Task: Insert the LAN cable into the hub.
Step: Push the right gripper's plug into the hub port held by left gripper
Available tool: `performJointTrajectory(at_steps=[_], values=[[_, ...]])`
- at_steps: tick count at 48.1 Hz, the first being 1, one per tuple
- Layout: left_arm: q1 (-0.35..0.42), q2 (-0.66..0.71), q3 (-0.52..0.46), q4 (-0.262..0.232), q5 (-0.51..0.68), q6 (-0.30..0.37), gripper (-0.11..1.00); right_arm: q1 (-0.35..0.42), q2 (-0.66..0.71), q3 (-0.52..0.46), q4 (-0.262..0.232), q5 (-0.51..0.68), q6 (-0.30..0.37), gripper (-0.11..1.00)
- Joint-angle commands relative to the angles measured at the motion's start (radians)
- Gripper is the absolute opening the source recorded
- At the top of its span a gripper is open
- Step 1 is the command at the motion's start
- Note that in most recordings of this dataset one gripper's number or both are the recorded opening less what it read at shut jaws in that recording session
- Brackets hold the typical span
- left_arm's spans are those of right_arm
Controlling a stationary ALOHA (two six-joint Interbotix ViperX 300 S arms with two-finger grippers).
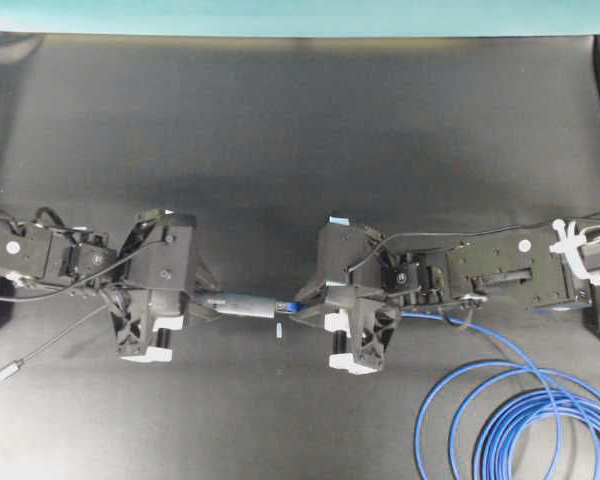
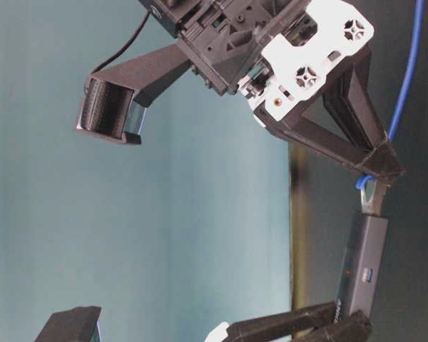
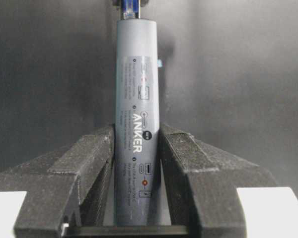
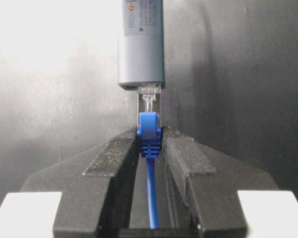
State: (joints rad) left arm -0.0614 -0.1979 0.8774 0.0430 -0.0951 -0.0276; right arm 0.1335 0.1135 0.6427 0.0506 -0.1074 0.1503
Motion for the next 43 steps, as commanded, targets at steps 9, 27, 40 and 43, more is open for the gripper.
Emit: performJointTrajectory(at_steps=[9,27,40,43], values=[[0.006,0.002,-0.031,0.003,-0.011,0.003,0.28,0.0,-0.005,-0.028,0.0,-0.006,0.003,0.13],[0.006,0.021,-0.058,0.003,0.008,0.044,0.28,0.002,0.003,-0.048,-0.005,0.083,-0.011,0.13],[0.005,0.069,-0.132,0.005,0.084,0.074,0.28,0.0,0.012,-0.066,-0.006,0.095,-0.008,0.13],[0.003,0.077,-0.144,0.003,0.1,0.081,0.28,0.0,0.012,-0.067,-0.006,0.097,-0.005,0.13]])
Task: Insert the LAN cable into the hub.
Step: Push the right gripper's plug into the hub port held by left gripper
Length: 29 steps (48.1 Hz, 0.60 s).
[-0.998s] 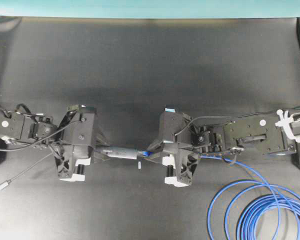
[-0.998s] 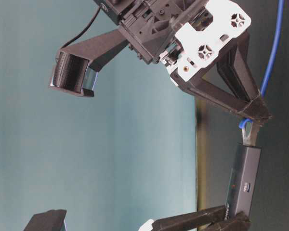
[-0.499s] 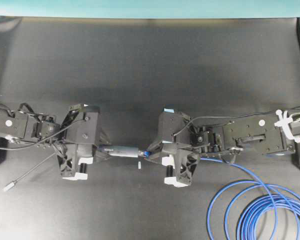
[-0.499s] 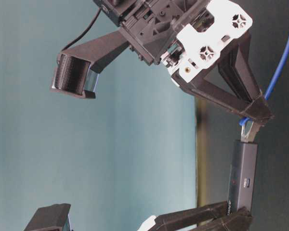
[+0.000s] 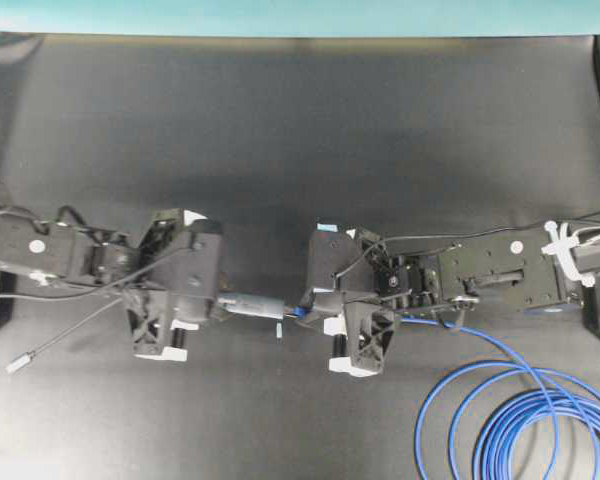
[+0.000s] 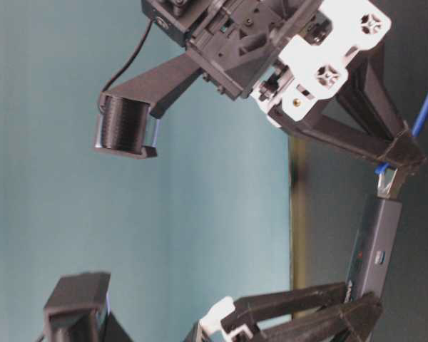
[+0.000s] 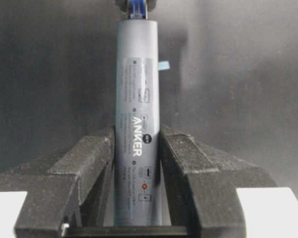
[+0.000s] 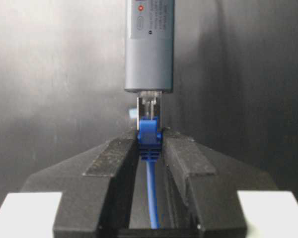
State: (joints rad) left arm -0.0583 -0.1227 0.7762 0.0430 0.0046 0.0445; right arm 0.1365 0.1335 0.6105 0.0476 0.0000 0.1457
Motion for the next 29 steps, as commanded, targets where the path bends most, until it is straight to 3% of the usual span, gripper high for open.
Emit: performJointTrajectory(at_steps=[1,29], values=[[0.0,0.003,-0.048,0.005,0.006,0.012,0.28,-0.003,-0.008,-0.035,-0.003,-0.009,0.0,0.13],[-0.003,0.054,-0.132,0.003,0.129,0.032,0.28,-0.006,0.014,-0.081,-0.003,0.11,0.002,0.13]])
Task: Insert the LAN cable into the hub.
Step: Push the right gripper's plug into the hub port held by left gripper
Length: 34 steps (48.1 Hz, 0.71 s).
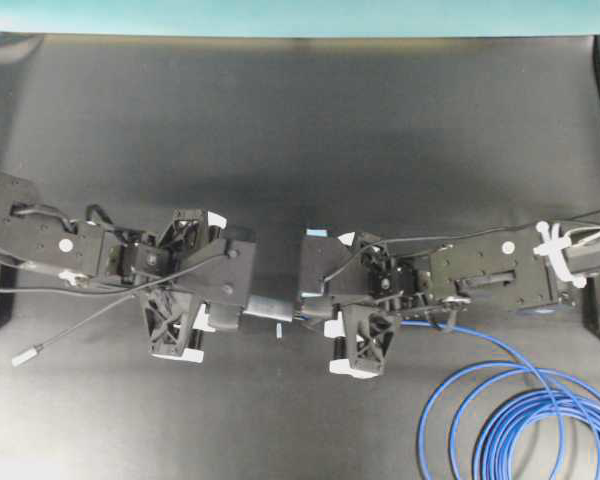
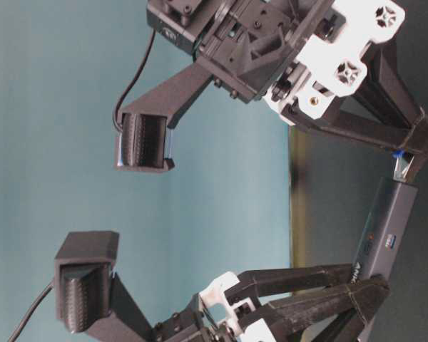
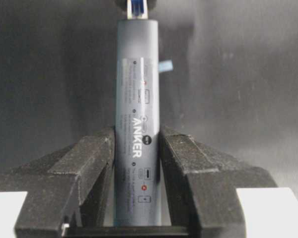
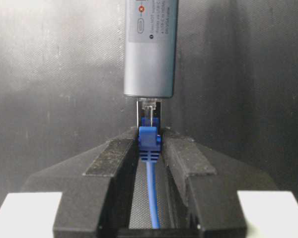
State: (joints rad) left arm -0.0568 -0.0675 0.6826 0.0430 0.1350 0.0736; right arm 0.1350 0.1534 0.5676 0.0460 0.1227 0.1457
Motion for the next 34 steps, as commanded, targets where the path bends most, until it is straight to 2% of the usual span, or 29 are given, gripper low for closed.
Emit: performJointTrajectory(at_steps=[1,16,34], values=[[-0.005,0.0,-0.04,0.003,0.0,0.003,0.28,-0.006,-0.006,-0.04,-0.002,-0.014,0.003,0.13],[-0.005,0.008,-0.055,0.005,-0.031,0.005,0.28,-0.014,0.002,-0.058,-0.002,-0.021,0.009,0.13],[-0.008,0.029,-0.089,0.005,0.031,0.012,0.28,-0.028,0.018,-0.104,0.003,0.012,0.031,0.13]])
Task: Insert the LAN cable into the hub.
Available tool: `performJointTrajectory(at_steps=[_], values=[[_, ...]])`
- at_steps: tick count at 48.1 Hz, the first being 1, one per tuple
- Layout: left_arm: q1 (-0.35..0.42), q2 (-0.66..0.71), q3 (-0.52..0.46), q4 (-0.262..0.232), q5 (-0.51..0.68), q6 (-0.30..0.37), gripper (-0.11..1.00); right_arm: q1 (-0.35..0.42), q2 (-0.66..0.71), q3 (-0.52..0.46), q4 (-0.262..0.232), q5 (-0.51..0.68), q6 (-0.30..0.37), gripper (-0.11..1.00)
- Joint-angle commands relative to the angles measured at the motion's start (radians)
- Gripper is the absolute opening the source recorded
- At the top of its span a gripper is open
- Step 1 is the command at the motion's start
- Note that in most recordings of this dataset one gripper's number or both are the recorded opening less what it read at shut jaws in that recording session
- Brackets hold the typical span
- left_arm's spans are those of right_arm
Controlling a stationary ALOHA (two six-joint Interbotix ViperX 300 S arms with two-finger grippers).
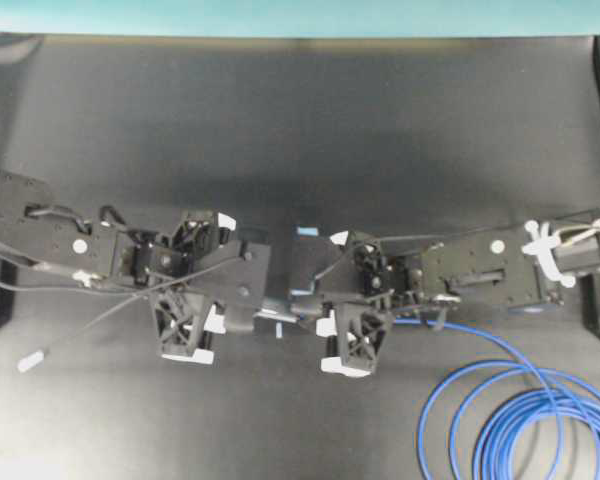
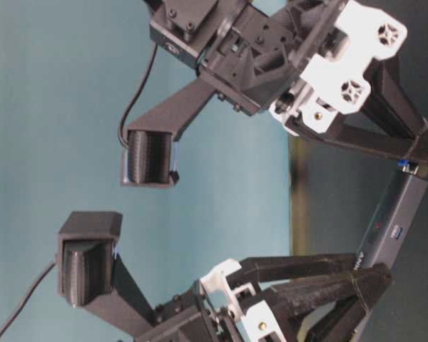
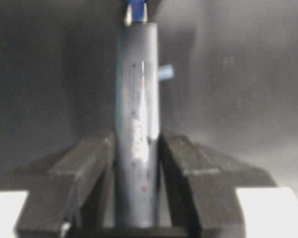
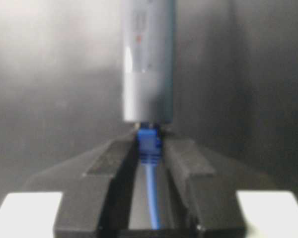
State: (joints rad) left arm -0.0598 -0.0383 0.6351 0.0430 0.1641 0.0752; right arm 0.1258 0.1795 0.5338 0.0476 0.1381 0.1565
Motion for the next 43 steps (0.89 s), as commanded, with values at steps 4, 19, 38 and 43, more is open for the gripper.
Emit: performJointTrajectory(at_steps=[4,19,38,43], values=[[-0.006,0.002,-0.046,0.005,0.015,0.029,0.28,-0.018,-0.008,-0.075,0.0,0.018,0.032,0.13],[-0.003,-0.002,-0.023,0.005,-0.012,0.04,0.28,-0.018,-0.015,-0.06,-0.003,-0.009,0.028,0.13],[-0.006,-0.057,0.074,0.005,-0.074,0.032,0.28,-0.008,-0.057,0.038,0.003,-0.15,0.074,0.14],[-0.005,-0.051,0.074,0.005,-0.067,0.032,0.28,0.002,-0.061,0.051,0.003,-0.15,0.086,0.2]])
